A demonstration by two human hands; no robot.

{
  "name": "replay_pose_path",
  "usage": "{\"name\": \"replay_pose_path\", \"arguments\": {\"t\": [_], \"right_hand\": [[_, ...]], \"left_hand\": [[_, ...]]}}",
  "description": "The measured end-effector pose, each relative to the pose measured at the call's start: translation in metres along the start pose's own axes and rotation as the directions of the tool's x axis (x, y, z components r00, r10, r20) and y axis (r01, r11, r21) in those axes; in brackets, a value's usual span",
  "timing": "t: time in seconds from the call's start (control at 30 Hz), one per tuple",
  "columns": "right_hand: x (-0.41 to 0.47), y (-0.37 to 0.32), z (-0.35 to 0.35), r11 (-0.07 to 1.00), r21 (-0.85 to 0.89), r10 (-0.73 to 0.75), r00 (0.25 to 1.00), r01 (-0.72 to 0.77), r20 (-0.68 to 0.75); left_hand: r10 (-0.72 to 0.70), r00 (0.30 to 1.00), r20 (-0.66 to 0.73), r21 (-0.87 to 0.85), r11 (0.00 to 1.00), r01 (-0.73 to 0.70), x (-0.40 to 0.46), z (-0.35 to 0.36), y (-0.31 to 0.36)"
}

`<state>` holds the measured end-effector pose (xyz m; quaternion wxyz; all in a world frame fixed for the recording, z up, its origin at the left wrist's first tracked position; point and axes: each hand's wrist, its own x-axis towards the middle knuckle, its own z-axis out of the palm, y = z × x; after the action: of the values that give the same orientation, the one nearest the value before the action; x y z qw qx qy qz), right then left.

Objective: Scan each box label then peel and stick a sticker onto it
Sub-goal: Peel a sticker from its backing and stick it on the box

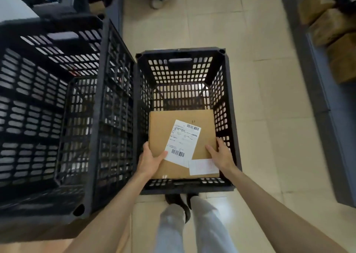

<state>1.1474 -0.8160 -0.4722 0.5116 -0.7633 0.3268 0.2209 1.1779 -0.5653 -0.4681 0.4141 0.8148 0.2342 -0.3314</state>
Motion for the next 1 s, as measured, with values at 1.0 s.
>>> {"name": "replay_pose_path", "arguments": {"t": [1.0], "right_hand": [[-0.020,-0.087,-0.030,0.674,-0.651,-0.386,0.918,0.350,0.094]], "left_hand": [[0.338,0.940,0.051,0.546,0.778,-0.310,-0.037,-0.016,0.093]]}}
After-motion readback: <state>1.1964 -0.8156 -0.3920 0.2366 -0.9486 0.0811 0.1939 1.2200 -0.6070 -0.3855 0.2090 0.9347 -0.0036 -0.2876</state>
